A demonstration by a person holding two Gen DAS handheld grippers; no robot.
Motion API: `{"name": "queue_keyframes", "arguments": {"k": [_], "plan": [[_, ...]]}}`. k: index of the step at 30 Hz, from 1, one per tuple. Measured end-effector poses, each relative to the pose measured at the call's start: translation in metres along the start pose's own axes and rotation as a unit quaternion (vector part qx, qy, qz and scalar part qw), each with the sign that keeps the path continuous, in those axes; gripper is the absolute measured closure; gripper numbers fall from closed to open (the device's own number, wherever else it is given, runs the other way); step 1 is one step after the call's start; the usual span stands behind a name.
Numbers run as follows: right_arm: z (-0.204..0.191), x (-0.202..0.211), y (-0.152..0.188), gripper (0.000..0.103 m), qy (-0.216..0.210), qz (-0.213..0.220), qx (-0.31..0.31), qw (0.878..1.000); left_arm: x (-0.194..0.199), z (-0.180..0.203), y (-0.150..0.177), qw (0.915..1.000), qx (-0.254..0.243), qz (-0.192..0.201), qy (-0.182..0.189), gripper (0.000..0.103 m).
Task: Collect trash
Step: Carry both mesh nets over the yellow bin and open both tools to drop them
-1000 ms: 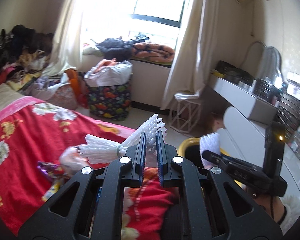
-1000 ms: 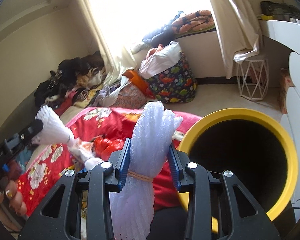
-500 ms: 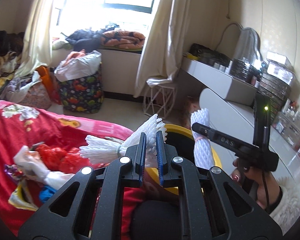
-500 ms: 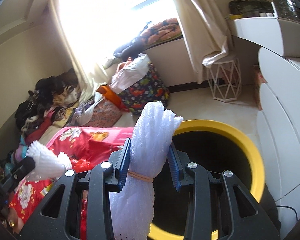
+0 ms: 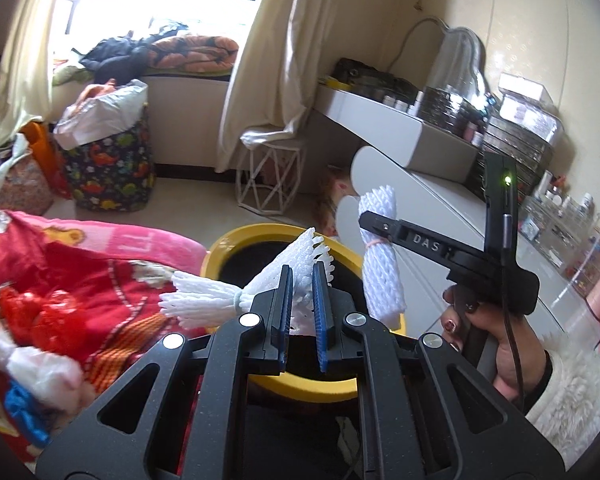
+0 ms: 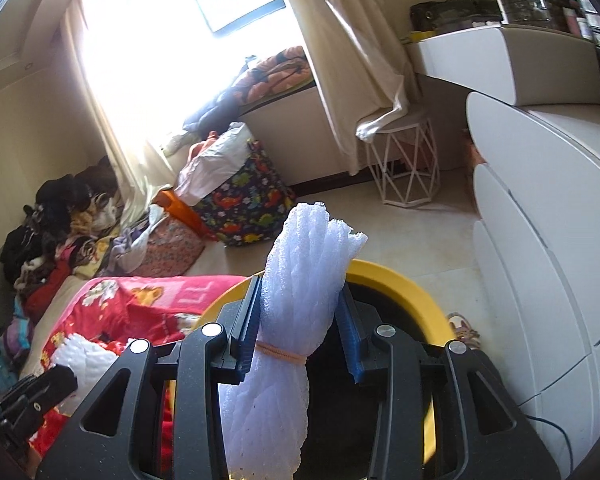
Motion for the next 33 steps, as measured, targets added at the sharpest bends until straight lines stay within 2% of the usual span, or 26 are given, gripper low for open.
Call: {"name": "queue_keyframes", "arguments": {"k": [10, 19, 20, 21, 23, 25, 27, 30, 33], "plan": [[0.025, -0.003, 0.003, 0.068, 0.018, -0.004, -0.018, 1.0, -0.034, 0.017, 0.005, 0.9978, -0.004, -0.031, 0.059, 0.097], [0.037, -0.009, 0.007, 0.066, 0.02, -0.011, -0.031, 0.999, -0.055, 0.013, 0.007, 0.9951, 0.022, -0.045, 0.086, 0.096], [0.037, -0.01, 0.006, 0.063, 0.018, -0.012, -0.032, 0.999, -0.057, 0.011, 0.007, 0.9953, 0.026, -0.044, 0.083, 0.089], [0.038, -0.011, 0.007, 0.059, 0.015, -0.015, -0.033, 0.999, -0.058, 0.01, 0.006, 0.9954, 0.029, -0.044, 0.08, 0.069], [0.038, -0.013, 0.008, 0.049, 0.009, -0.02, -0.039, 0.999, -0.058, 0.004, 0.004, 0.9961, 0.046, -0.038, 0.065, 0.041], [0.037, -0.014, 0.009, 0.042, 0.01, -0.021, -0.039, 0.999, -0.055, -0.003, 0.003, 0.9959, 0.059, -0.034, 0.06, 0.034], [0.035, -0.014, 0.01, 0.035, 0.011, -0.021, -0.038, 0.999, -0.05, -0.009, 0.002, 0.9971, 0.061, -0.025, 0.037, 0.016], [0.032, -0.014, 0.009, 0.033, 0.012, -0.021, -0.032, 0.999, -0.038, -0.016, 0.002, 0.9978, 0.063, -0.012, 0.013, 0.011], [0.024, -0.011, 0.009, 0.03, 0.007, -0.015, -0.021, 1.0, -0.026, -0.021, 0.003, 0.9982, 0.058, 0.002, -0.015, 0.011]]}}
Point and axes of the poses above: each gripper's, at about its wrist camera, not at the fingertips, and x roughly against the way its jaws point, z to its right, y to its underside, the point moved 3 cm from there along -x, roughly the way its jaws point, and after that the axes turned 10 degrees about x, right-handed, at the moved point
